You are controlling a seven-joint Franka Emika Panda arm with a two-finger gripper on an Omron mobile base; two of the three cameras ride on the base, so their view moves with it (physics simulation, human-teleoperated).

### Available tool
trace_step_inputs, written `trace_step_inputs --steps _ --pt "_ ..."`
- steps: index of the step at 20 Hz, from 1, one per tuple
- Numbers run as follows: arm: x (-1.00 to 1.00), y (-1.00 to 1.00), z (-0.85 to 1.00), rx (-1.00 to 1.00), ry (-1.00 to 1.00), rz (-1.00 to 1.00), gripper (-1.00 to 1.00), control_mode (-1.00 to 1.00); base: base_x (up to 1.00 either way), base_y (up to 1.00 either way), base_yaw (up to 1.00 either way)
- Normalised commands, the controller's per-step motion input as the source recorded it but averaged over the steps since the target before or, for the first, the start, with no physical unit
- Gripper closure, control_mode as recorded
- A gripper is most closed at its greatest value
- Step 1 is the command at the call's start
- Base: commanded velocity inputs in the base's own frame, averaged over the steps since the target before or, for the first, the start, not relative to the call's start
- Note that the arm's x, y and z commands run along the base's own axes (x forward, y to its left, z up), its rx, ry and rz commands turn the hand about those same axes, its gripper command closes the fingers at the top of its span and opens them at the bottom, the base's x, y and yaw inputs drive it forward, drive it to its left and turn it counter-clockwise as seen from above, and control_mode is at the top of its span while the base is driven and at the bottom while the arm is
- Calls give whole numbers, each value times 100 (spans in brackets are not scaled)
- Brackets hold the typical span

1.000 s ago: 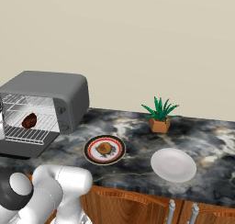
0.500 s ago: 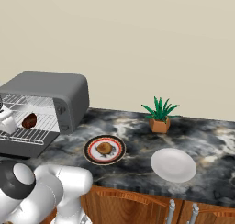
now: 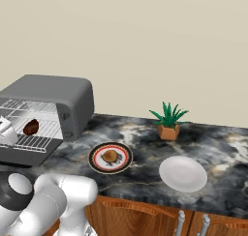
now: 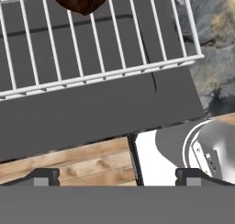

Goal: Open the toaster oven door. Place the bread on the top rack in the toaster oven and place the steak on the bottom rack.

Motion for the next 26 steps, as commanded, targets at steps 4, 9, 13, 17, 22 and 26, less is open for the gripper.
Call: trace_step_inputs --steps 4,9,13,17,22,26 --pt "0 -5 -32 4 -6 0 -100 -100 0 0 0" --pt "4 -6 -23 4 -2 2 -100 -100 0 0 0" --pt "12 -2 -23 3 0 8 -100 -100 0 0 0" --pt "9 2 -15 2 -5 14 -100 -100 0 0 0" --pt "7 0 -7 0 -13 18 -100 -100 0 0 0" --pt "11 0 -4 0 -15 11 -100 -100 0 0 0"
